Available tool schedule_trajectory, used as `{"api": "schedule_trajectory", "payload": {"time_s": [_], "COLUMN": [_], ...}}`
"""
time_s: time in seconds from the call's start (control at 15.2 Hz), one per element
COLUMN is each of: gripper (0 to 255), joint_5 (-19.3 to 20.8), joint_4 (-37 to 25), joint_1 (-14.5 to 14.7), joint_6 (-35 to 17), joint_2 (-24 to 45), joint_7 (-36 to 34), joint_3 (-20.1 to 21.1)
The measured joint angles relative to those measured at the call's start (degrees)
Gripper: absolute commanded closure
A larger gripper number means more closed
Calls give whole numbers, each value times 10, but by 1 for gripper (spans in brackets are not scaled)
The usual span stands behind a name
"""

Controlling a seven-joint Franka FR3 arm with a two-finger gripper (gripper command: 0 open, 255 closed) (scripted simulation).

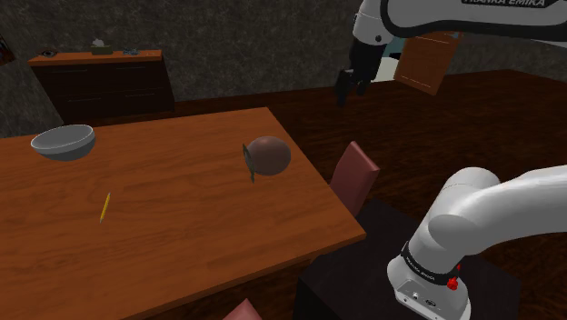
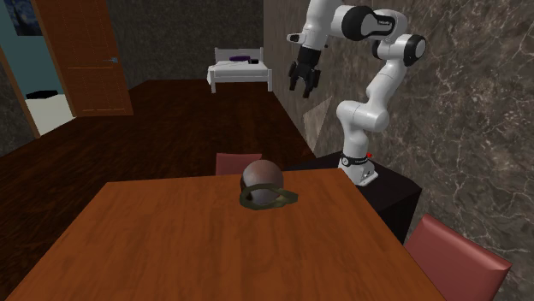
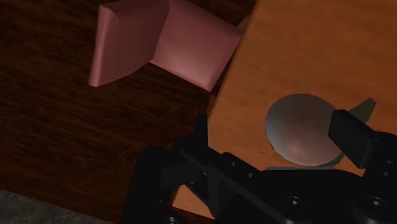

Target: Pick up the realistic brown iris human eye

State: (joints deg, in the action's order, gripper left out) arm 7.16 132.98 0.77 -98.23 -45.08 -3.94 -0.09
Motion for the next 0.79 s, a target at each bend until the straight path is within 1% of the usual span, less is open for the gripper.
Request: {"api": "schedule_trajectory", "payload": {"time_s": [0.07,0.2,0.4,0.79], "gripper": [0,0,0,0], "joint_5": [0,-6,-19,-34], "joint_4": [0,3,3,-27], "joint_1": [0,-2,-7,-20], "joint_6": [0,-10,-27,-62], "joint_2": [0,16,52,159], "joint_7": [0,-28,-94,-238], "joint_3": [0,16,53,127]}}
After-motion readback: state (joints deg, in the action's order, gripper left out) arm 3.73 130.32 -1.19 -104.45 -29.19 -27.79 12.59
